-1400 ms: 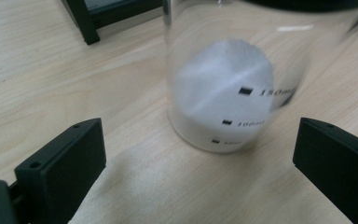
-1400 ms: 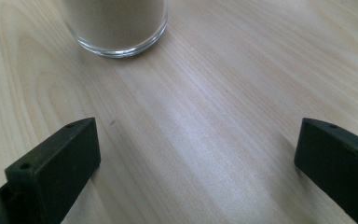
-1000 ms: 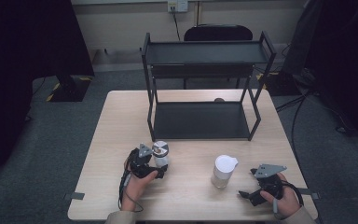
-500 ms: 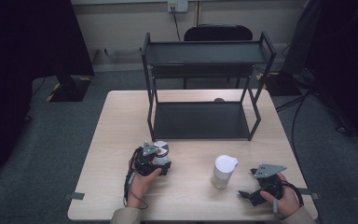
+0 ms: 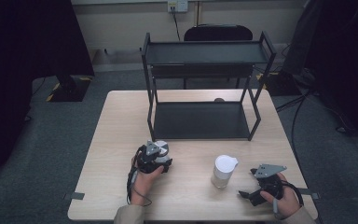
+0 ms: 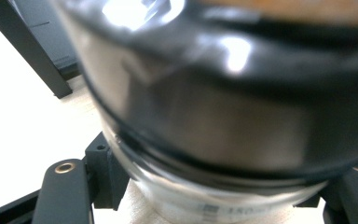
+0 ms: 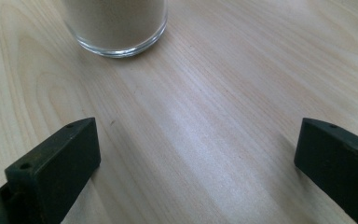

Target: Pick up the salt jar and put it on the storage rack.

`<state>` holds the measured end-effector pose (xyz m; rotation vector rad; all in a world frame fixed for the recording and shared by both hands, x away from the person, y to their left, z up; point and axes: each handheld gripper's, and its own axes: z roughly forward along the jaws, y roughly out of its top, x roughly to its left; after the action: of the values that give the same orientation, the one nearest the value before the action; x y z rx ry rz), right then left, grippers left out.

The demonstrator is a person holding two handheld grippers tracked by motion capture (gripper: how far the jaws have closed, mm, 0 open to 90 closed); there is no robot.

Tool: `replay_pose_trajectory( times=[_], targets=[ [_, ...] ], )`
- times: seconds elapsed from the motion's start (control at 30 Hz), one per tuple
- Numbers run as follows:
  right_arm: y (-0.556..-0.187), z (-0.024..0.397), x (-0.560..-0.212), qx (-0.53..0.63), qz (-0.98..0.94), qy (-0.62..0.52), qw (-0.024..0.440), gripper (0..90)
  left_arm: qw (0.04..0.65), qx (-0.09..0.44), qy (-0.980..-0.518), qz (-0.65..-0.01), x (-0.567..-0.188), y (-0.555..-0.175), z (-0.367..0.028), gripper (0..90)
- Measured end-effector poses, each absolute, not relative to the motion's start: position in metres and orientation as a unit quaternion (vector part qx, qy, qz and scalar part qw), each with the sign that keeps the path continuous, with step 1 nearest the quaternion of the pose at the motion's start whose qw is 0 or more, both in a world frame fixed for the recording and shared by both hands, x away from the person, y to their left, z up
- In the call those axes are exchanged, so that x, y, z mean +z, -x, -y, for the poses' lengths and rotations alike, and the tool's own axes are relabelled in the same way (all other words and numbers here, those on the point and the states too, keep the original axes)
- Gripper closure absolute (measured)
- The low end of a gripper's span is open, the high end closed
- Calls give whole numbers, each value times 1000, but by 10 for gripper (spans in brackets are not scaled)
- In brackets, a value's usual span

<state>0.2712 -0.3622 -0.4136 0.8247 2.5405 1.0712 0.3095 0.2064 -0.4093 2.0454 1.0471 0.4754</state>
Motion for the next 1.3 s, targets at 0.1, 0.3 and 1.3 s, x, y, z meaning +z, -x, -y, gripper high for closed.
replay_pose_trajectory(
  times=[0.1, 0.3, 1.3],
  targets=[
    [-271, 362, -414, 369, -875, -284, 132, 0, 379, 184, -809, -410, -405, -312, -205, 304],
    [-271, 362, -414, 369, -875, -284, 132, 0, 392, 165, -806, -412, -401, -316, -207, 305],
    [-271, 362, -414, 369, -875, -284, 131, 0, 401, 140, -818, -388, -343, -352, -182, 306]
  ],
)
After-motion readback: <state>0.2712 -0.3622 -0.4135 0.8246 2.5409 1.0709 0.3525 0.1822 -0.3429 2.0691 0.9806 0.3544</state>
